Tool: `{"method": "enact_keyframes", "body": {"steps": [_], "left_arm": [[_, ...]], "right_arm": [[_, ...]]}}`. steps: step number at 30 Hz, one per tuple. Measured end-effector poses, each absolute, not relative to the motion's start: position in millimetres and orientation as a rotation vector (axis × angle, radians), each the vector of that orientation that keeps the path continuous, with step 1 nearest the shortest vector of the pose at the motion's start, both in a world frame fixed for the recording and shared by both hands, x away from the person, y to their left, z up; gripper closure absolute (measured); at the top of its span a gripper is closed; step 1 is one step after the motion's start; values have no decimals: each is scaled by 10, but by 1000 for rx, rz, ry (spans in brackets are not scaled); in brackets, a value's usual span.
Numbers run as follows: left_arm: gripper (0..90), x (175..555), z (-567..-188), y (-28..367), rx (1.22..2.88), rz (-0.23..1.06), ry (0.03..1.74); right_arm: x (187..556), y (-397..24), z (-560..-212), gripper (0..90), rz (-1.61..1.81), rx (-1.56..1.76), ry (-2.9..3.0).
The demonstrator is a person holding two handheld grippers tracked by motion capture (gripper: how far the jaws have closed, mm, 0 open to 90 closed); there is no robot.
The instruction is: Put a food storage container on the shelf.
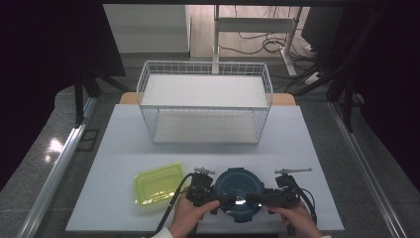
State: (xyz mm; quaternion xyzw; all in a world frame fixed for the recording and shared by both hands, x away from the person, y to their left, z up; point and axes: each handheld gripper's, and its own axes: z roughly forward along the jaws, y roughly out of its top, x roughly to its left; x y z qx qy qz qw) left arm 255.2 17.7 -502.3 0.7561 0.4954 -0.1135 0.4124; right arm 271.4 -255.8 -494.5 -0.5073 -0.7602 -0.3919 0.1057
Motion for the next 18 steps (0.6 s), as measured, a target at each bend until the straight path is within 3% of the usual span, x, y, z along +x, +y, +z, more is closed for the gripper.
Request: {"method": "enact_keyframes", "body": {"steps": [18], "left_arm": [[63, 2575, -5049, 130, 1931, -356, 1265]], "right_arm": [[2721, -2547, -4977, 124, -1134, -1496, -2194]]}}
